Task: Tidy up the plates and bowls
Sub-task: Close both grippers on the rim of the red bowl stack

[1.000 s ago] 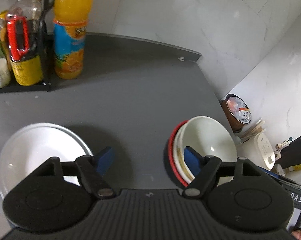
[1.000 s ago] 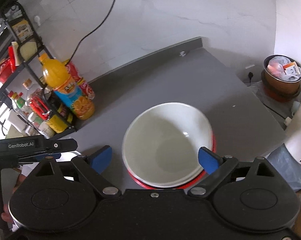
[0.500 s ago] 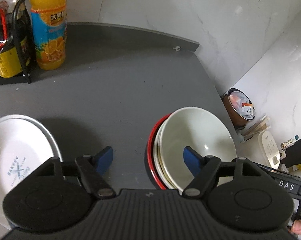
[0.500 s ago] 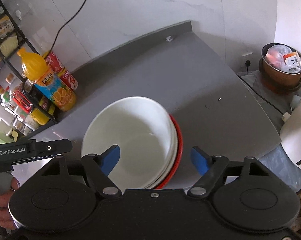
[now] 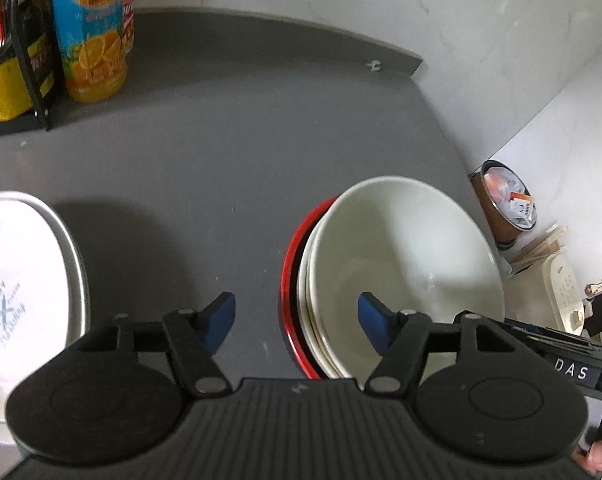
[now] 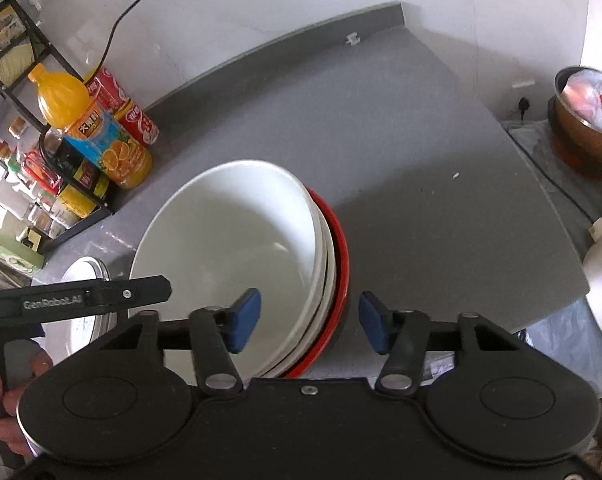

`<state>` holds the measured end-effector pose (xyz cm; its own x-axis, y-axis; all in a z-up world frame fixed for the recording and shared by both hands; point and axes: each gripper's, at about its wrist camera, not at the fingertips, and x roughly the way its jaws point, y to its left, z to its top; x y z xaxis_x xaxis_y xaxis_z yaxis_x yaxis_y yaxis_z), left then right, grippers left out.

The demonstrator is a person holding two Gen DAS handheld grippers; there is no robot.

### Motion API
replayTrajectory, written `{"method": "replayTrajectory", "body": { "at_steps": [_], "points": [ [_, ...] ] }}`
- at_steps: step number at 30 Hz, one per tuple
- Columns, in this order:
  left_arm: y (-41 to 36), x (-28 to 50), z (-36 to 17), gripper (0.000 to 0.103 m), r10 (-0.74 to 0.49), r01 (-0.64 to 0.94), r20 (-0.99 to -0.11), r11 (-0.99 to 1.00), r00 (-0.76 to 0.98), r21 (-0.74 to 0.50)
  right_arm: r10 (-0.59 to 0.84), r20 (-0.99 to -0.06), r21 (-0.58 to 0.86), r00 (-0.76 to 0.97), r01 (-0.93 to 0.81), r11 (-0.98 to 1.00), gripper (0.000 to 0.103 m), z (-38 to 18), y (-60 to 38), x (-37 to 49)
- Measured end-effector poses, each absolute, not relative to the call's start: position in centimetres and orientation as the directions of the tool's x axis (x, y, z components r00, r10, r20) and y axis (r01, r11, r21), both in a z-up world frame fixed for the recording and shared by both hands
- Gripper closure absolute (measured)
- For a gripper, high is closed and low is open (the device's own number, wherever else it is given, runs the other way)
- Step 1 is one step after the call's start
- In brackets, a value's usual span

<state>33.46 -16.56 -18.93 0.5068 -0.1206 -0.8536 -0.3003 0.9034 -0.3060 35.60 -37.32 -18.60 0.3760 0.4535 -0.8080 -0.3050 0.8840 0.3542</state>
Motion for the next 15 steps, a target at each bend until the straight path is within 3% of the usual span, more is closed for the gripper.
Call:
{"method": "replayTrajectory", "body": {
  "at_steps": [2, 10, 15],
  "points": [
    [-16.7, 33.5, -19.5, 0.043, -0.124, -0.313, -0.858, 0.897, 0.498, -0.312, 0.460, -0.811, 0.365, 0.361, -0.302, 0.881, 0.064, -19.0, -37.5, 35.9],
    [-17.1, 34.1, -21.8, 0.070, -0.158, -0.369, -0.876, 0.862, 0.456, -0.347, 0.459, -0.825, 0.359, 0.330, -0.322, 0.876, 0.065, -19.7, -37.2, 36.8],
    [-16.8, 33.9, -22.3, 0.073, -0.166, -0.394, -0.876, 0.844, 0.453, -0.364, 0.445, -0.840, 0.342, 0.309, -0.335, 0.878, 0.067, -20.2, -36.6, 37.3]
  ]
}}
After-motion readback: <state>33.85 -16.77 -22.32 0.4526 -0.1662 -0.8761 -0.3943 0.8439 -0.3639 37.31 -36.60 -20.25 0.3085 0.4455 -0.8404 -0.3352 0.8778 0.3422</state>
